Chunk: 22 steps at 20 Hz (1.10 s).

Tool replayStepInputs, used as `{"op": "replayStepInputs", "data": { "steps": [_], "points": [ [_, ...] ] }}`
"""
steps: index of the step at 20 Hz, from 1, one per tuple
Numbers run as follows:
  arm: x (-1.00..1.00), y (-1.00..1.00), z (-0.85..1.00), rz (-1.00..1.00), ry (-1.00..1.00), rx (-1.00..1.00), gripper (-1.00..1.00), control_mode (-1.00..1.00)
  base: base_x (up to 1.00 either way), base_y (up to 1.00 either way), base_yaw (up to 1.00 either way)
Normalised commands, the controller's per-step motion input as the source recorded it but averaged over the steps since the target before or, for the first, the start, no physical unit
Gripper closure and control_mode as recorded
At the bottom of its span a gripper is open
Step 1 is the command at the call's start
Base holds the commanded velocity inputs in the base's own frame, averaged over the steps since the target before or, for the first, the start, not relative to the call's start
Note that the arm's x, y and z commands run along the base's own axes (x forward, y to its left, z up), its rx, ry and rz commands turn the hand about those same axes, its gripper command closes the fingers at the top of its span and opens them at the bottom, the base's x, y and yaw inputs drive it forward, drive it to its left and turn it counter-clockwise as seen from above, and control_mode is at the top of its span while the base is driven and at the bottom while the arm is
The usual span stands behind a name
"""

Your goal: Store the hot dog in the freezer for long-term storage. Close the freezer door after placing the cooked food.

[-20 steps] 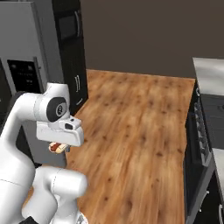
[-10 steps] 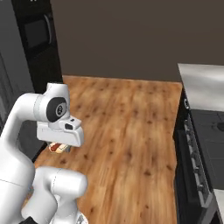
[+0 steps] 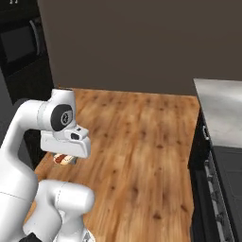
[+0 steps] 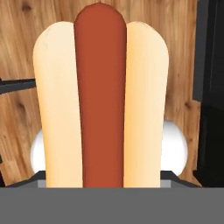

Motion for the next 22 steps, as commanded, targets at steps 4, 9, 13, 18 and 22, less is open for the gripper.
{"op": "replayStepInputs", "data": {
  "steps": [4, 9, 13, 18, 22],
  "points": [
    [0.0, 0.0, 0.0, 0.0, 0.0, 0.0, 1.0, 1.0, 0.64, -0.14, 0.19],
    [0.0, 0.0, 0.0, 0.0, 0.0, 0.0, 1.0, 1.0, 0.35, -0.18, 0.35],
    [0.0, 0.0, 0.0, 0.0, 0.0, 0.0, 1.0, 1.0, 0.11, -0.38, 0.45],
    [0.0, 0.0, 0.0, 0.0, 0.0, 0.0, 1.0, 1.0, 0.12, -0.49, 0.52],
    [0.0, 0.0, 0.0, 0.0, 0.0, 0.0, 1.0, 1.0, 0.19, -0.56, 0.54]
  ]
}}
